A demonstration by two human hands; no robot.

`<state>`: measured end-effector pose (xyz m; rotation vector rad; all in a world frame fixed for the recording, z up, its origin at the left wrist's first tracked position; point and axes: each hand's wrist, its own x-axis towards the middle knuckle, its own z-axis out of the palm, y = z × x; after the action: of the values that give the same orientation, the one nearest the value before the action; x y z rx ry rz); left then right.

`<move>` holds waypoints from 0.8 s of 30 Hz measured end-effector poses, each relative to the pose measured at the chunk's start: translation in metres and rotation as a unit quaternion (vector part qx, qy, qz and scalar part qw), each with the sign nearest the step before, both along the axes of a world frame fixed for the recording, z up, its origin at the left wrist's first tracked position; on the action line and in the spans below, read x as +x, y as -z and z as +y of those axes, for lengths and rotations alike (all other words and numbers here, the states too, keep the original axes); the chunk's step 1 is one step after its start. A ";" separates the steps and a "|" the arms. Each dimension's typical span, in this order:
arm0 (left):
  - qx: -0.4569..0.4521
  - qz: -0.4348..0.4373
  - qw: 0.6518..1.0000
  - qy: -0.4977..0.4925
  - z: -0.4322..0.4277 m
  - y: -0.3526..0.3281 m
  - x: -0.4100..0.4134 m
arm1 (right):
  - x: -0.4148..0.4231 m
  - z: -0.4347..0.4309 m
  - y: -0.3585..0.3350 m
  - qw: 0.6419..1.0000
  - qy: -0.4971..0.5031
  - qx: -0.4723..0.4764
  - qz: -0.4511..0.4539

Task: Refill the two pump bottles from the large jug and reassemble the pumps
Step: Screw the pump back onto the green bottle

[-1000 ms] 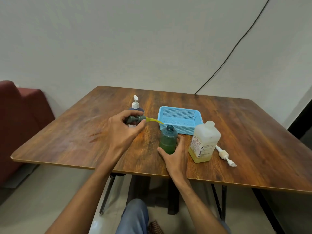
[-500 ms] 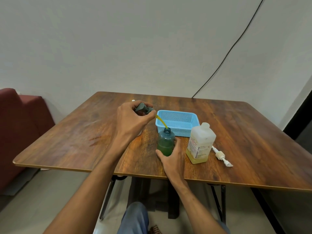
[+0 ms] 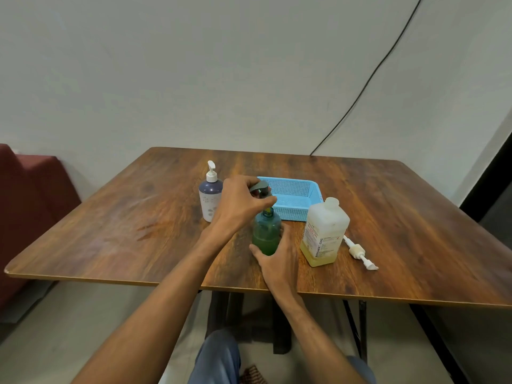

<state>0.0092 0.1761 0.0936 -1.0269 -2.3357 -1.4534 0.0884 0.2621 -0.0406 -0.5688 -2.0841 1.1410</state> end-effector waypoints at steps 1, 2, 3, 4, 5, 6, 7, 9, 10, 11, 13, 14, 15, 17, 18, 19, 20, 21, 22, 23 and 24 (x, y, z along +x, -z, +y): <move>-0.010 -0.001 1.000 0.000 0.003 0.003 -0.001 | 0.000 0.000 0.001 1.000 0.001 0.000 0.001; -0.020 0.000 1.000 -0.003 0.005 0.007 -0.002 | 0.000 0.001 0.001 1.000 0.002 0.000 0.002; -0.029 0.002 1.000 -0.007 0.007 0.010 -0.003 | 0.000 0.001 0.001 1.000 0.002 -0.002 0.001; -0.033 0.001 0.999 -0.010 0.008 0.013 -0.003 | 0.000 0.001 0.001 1.000 0.001 -0.004 0.001; -0.033 -0.004 0.999 -0.011 0.009 0.016 -0.004 | 0.000 0.001 0.002 1.000 0.000 -0.006 0.002; -0.031 -0.010 0.999 -0.012 0.010 0.019 -0.004 | -0.001 0.001 0.002 1.000 0.000 -0.007 0.002; -0.030 -0.015 0.999 -0.012 0.010 0.022 -0.005 | -0.001 0.001 0.002 1.000 0.001 -0.007 0.001; -0.034 -0.017 0.999 -0.012 0.010 0.027 -0.005 | -0.001 0.002 0.002 1.000 0.003 -0.006 -0.003; -0.034 -0.015 0.999 -0.009 0.010 0.030 -0.005 | -0.001 0.002 0.002 1.000 0.003 -0.006 -0.005; -0.029 -0.013 0.999 -0.008 0.010 0.032 -0.005 | -0.001 0.002 0.003 1.000 0.002 -0.006 -0.006; -0.010 -0.019 1.000 -0.011 0.009 0.037 -0.004 | 0.000 0.002 0.003 1.000 0.000 -0.005 -0.008; -0.001 -0.025 1.000 -0.012 0.009 0.039 -0.004 | -0.001 0.003 0.003 1.000 0.000 -0.004 -0.008; 0.008 -0.031 0.999 -0.011 0.009 0.041 -0.004 | -0.001 0.003 0.003 1.000 0.001 -0.002 -0.009; 0.027 -0.045 0.999 -0.003 0.009 0.046 -0.005 | 0.000 0.003 0.003 1.000 0.001 -0.001 -0.010; 0.032 -0.053 0.998 0.002 0.010 0.048 -0.006 | 0.000 0.003 0.002 1.000 -0.001 -0.003 -0.010; 0.032 -0.059 0.998 0.010 0.009 0.051 -0.007 | 0.001 0.003 0.002 1.000 -0.003 -0.005 -0.009; 0.028 -0.061 0.997 0.024 0.009 0.054 -0.009 | 0.001 0.003 0.003 1.000 -0.005 -0.006 -0.007; 0.020 -0.063 0.997 0.043 0.009 0.056 -0.011 | 0.001 0.003 0.003 1.000 -0.005 -0.007 -0.005; 0.011 -0.068 0.995 0.067 0.008 0.059 -0.013 | 0.001 0.004 0.003 1.000 -0.005 -0.008 -0.004; 0.002 -0.075 0.993 0.093 0.007 0.060 -0.014 | 0.001 0.004 0.004 1.000 -0.006 -0.009 -0.002; -0.006 -0.080 0.990 0.114 0.005 0.061 -0.015 | 0.001 0.004 0.004 1.000 -0.008 -0.010 -0.001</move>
<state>-0.0060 0.1812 0.0327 -1.2601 -2.4029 -1.6634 0.0889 0.2663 -0.0451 -0.5634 -2.0837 1.1717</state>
